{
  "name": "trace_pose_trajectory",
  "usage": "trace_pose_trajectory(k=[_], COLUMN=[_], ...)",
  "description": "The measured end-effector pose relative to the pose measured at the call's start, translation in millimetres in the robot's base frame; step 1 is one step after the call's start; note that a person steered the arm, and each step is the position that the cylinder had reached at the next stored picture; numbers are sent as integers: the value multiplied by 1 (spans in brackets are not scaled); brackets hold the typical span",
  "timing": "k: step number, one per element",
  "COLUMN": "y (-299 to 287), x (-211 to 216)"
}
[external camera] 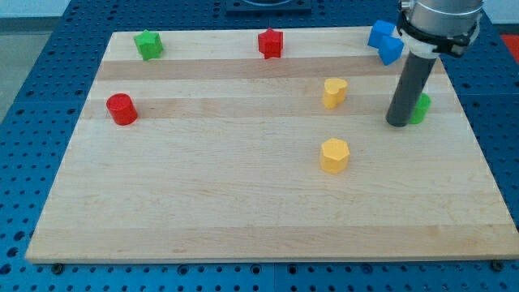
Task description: Move the hexagon to the bottom left of the board
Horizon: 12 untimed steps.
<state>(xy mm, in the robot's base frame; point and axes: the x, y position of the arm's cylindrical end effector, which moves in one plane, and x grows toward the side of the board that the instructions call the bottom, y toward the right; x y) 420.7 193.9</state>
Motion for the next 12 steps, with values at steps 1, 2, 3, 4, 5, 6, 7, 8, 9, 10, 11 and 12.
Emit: trace_pose_trajectory(k=[1, 2, 3, 4, 5, 6, 7, 8, 9, 10, 11, 12], y=[1, 1, -3, -17, -45, -79, -109, -136, -167, -188, -203, -230], x=[-2, -2, 17, 44, 53, 57, 66, 74, 85, 102, 122, 130])
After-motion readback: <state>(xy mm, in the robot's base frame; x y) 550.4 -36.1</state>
